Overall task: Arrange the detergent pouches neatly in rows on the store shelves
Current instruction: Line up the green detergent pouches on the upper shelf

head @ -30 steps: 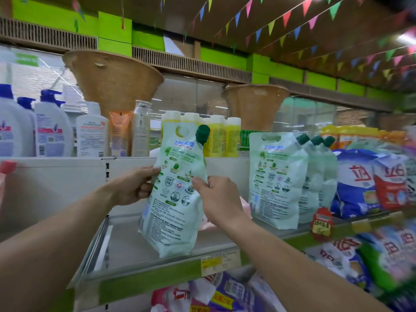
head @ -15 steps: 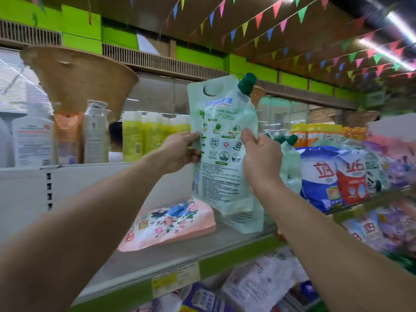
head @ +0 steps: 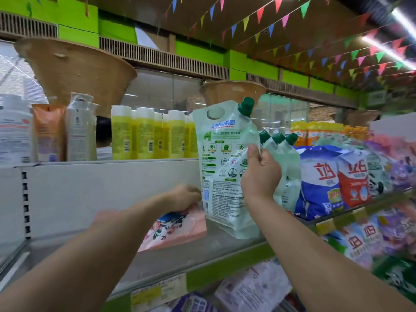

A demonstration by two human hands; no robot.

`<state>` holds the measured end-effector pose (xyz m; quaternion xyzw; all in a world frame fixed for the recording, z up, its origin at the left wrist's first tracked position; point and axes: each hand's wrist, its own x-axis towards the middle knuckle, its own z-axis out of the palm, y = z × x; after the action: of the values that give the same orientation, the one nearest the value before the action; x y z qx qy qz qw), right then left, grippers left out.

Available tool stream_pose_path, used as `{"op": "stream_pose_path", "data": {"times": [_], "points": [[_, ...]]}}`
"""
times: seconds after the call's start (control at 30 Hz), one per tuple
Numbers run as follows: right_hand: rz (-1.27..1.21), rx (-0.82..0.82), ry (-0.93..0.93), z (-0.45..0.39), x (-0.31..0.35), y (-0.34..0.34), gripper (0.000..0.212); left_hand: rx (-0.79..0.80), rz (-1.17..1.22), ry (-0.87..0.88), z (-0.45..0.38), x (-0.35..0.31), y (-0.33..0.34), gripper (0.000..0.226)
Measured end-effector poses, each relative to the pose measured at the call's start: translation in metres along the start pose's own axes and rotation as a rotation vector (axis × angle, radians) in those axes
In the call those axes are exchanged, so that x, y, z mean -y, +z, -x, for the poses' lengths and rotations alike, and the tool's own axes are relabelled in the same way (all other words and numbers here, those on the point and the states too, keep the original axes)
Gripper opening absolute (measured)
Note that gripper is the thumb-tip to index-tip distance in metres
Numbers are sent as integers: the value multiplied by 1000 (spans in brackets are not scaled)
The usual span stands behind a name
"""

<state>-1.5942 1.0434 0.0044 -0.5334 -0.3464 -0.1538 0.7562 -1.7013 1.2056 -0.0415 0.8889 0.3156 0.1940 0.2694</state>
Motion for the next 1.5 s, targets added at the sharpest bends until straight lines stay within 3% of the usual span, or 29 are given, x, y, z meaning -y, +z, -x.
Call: {"op": "stream_pose_path", "data": {"times": [0.2,0.37,0.5,0.63,0.93,1.13,1.23,1.37,1.5], "points": [[-6,-5,-24,3,2,5,42,129,-325,-67,1,8,2,36],[-61,-12,-14,7,6,16,31,155,-437,-119,14,22,-20,45],[-77,-7,17,14,6,27,39,149,-458,-160,34,55,-46,53],[-100,2,49,27,3,41,45,118,-459,-187,66,69,-69,47],[-115,30,34,46,-2,63,31,129,-464,-263,85,68,-81,25],[-131,61,36,52,-11,60,35,-134,-131,-109,63,46,-62,49],[-103,103,17,60,-18,48,29,-259,138,-81,54,36,-54,41],[-74,185,44,56,-32,25,23,-284,541,-82,43,29,-53,28],[89,339,36,43,-35,8,39,-211,729,-66,27,16,-57,33]]}}
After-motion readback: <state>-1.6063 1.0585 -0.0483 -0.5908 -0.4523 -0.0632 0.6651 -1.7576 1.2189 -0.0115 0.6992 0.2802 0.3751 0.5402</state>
